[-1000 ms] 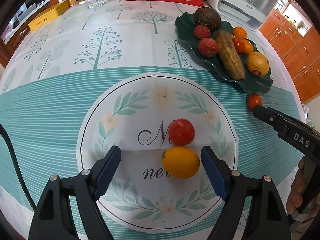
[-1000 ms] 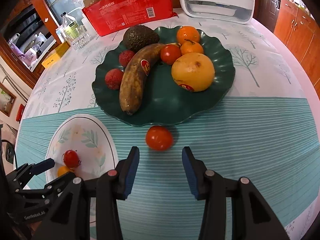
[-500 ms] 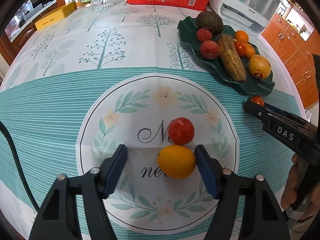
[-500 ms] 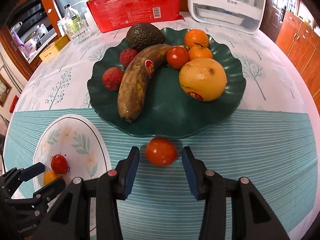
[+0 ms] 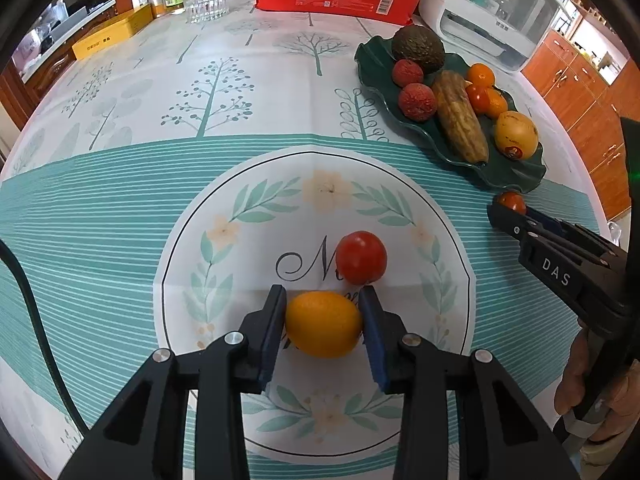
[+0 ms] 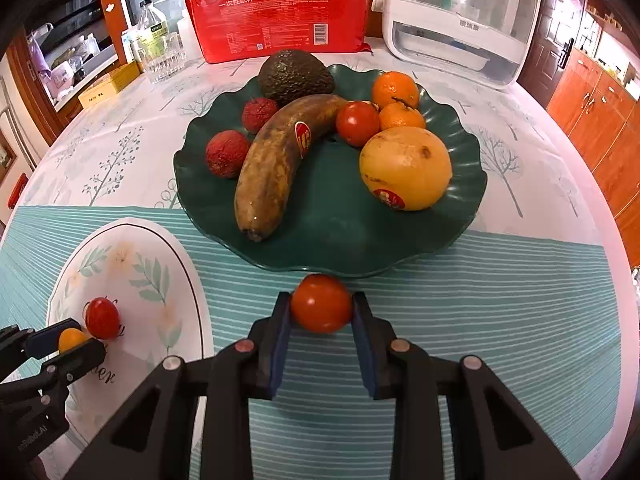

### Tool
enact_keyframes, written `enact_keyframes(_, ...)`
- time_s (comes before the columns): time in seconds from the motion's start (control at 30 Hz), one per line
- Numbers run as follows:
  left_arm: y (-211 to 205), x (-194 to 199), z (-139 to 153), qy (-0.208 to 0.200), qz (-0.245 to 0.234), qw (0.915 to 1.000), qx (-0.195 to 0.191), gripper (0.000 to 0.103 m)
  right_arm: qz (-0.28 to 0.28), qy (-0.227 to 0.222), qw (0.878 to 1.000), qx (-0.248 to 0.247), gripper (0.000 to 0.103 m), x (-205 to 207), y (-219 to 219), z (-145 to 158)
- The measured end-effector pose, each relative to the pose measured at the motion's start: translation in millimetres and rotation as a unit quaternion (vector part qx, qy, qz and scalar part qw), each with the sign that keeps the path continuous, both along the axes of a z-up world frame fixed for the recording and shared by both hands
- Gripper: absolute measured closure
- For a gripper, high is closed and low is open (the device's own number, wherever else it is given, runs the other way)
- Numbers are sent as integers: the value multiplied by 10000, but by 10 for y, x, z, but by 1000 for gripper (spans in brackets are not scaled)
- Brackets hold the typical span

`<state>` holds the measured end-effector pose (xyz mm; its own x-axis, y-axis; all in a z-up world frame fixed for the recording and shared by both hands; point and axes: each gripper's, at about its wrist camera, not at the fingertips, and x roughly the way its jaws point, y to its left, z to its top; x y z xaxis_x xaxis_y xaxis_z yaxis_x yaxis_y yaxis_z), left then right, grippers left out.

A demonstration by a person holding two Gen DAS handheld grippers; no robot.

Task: Organize fruits
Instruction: 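Grasp the yellow fruit with the left gripper while the right grasps the loose red tomato, then carry the yellow fruit in the left gripper while the right carries the tomato to the green plate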

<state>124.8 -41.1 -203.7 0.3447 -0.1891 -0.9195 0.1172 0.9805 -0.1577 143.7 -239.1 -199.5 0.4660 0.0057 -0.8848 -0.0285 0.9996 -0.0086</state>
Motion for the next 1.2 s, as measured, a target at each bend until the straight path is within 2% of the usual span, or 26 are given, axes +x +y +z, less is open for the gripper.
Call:
enact_keyframes(0.27, 58, -30, 84, 49, -2, 10000, -47, 68, 99, 129, 9997, 173, 74, -110, 62, 18)
enact_keyframes(0.53, 3, 118, 343, 87, -152, 9998, -81, 68, 201, 248, 9990, 310, 74, -213, 152, 137)
enact_keyframes(0.6, -14, 183, 442, 53, -194, 9997, -164, 68, 227, 217, 9990, 321, 74, -222, 163, 210)
enact_keyframes(0.93, -289, 757, 1099, -554, -641, 9964, 1, 67, 313, -157, 9980, 523, 74, 47, 60, 823)
enact_keyframes(1.2, -537, 1323, 1332, -736, -768, 9943, 75, 67, 417, -654, 9967, 250, 74, 517, -41, 1303)
